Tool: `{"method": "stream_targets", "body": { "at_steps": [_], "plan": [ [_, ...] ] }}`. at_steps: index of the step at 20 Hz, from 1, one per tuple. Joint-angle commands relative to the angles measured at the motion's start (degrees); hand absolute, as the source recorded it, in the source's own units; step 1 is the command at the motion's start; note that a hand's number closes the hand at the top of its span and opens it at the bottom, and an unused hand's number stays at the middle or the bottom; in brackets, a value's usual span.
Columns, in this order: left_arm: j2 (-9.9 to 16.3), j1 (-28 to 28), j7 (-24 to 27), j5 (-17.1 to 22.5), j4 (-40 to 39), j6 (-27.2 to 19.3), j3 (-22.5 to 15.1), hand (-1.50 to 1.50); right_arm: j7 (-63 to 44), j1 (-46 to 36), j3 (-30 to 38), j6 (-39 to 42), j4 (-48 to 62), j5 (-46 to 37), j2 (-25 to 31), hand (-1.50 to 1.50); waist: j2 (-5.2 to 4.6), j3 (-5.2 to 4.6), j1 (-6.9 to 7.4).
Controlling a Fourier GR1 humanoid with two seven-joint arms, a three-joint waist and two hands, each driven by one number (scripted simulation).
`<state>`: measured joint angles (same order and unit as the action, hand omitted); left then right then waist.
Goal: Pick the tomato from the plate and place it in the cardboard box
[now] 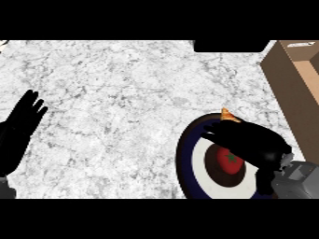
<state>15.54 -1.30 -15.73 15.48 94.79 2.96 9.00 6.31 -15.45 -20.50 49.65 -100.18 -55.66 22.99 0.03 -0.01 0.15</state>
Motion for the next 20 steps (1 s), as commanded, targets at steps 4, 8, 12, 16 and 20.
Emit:
{"method": "stream_targets", "body": {
  "at_steps": [4, 8, 12, 16, 20],
  "plan": [
    [0.34, -0.21, -2.25, -0.23, 1.66, 1.13, 1.72, 0.00, 3.86, 0.58, -0.34, -4.39, 6.16, -4.26, -0.92, -1.50, -0.03, 0.02, 0.09],
    [-1.49, 3.17, -0.89, -1.24, 4.29, 2.12, 0.91, 0.00, 2.76, 4.24, -0.49, -2.47, 1.88, -5.73, -1.57, -1.50, 0.04, 0.01, -0.01],
    [-1.30, 1.06, -2.39, -1.37, 3.00, 1.91, 2.15, 0.00, 2.39, 1.47, -1.65, -4.30, 6.26, -8.59, -5.47, -1.50, 0.01, 0.01, 0.07],
    [-1.32, -0.76, -0.09, -1.25, -0.27, 2.90, 3.15, 0.00, 10.68, 0.08, 1.06, -11.65, 12.51, -8.74, -1.70, 1.50, -0.06, 0.02, 0.10],
    [-2.65, -0.13, 1.57, -1.89, -1.33, 3.41, 2.63, 0.00, 12.21, -1.61, -0.76, -13.41, 13.34, -10.21, -4.63, 1.50, -0.06, 0.01, 0.10]
  ]
}}
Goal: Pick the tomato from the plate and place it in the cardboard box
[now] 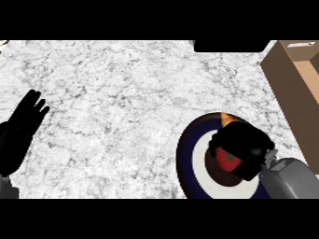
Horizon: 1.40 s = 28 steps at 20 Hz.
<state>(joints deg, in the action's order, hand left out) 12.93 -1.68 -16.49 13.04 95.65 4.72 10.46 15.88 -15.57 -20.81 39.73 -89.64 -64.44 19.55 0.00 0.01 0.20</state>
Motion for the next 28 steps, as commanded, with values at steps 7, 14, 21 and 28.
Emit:
{"method": "stream_targets", "body": {
  "at_steps": [7, 14, 21, 28],
  "plan": [
    [-0.45, 1.84, -0.88, 0.91, 2.20, 1.30, 1.36, 0.00, -5.44, -1.00, 5.06, -1.23, 2.52, -1.70, -7.08, 1.50, 0.03, -0.02, 0.07],
    [0.15, 0.48, 0.02, -0.14, 1.02, 1.48, 0.90, 0.00, -37.00, -9.02, 30.26, -7.96, 13.81, -3.32, -15.58, 1.50, -1.16, -0.05, 0.70],
    [-1.28, -1.39, -2.08, -0.84, 1.54, 0.18, -0.99, 0.00, -54.50, -25.99, 32.76, -20.37, 24.97, -9.94, -19.43, 1.50, -0.54, 0.01, 2.14],
    [-1.88, -0.28, 2.06, -1.64, -1.76, 0.96, -0.26, 0.00, -56.16, -36.18, 30.04, -22.43, 22.71, -11.77, -18.29, 1.50, -0.05, -0.05, 0.54]
  ]
}}
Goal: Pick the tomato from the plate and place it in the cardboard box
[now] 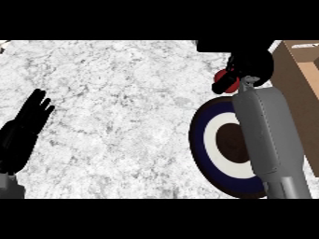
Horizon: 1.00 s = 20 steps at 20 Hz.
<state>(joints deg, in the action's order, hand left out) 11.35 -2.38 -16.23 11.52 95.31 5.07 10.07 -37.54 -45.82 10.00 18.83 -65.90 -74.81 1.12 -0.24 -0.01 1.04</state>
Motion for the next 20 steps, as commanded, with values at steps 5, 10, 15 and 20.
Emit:
{"method": "stream_targets", "body": {
  "at_steps": [5, 10, 15, 20],
  "plan": [
    [1.84, 0.66, 0.34, 1.48, -0.06, 1.81, 2.11, 0.00, -10.11, -13.48, -1.51, 0.25, -5.99, -4.92, 1.68, 1.50, 0.40, -0.04, -0.37],
    [2.04, -3.03, -1.38, 1.09, -1.55, 0.02, 2.80, 0.00, -14.79, -12.28, -2.31, -1.68, -9.79, -8.59, 3.68, 1.50, 0.34, -0.01, -1.09],
    [1.18, -1.84, -1.29, 1.35, -1.52, 0.53, 2.34, 0.00, -14.59, -15.31, 2.01, -0.07, -8.37, -8.03, 10.61, 1.50, 0.21, -0.01, -0.76],
    [-0.10, -1.40, -2.26, 0.19, -0.03, -0.70, 1.08, 0.00, -11.52, -15.41, 4.97, 3.13, -8.53, -5.64, 17.26, 1.50, 0.29, 0.00, -0.84]
  ]
}}
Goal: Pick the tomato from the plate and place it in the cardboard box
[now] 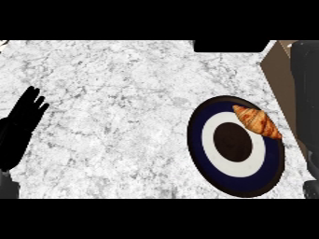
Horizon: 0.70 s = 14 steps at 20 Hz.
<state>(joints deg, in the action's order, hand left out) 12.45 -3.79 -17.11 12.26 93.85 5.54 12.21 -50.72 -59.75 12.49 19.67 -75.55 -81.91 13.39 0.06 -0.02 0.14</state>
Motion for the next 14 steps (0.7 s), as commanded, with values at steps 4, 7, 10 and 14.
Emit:
{"method": "stream_targets", "body": {
  "at_steps": [4, 7, 10, 14],
  "plan": [
    [0.03, -0.50, -1.57, 0.47, 0.27, 0.66, -0.21, 0.00, 5.22, 3.11, 2.76, 1.88, 1.74, 3.49, 7.05, 1.50, -0.04, 0.02, -0.03],
    [-1.01, 0.41, 0.30, -0.51, -0.68, 0.40, -0.54, 0.00, 8.73, 8.31, 2.87, -4.21, 1.01, 4.52, 7.80, 1.50, -0.06, 0.01, -0.12],
    [-2.68, 3.09, 3.97, -2.33, 0.39, 0.29, -1.70, 0.00, 11.02, 8.99, 3.46, -10.60, 7.34, 4.43, 8.68, 1.50, -0.12, 0.01, 0.28],
    [0.14, -0.85, -3.79, 0.98, 1.74, 0.57, 0.20, 0.00, 12.97, 8.12, 4.70, -15.67, 14.53, 5.57, 9.43, 1.50, -0.17, 0.03, 0.55]
  ]
}}
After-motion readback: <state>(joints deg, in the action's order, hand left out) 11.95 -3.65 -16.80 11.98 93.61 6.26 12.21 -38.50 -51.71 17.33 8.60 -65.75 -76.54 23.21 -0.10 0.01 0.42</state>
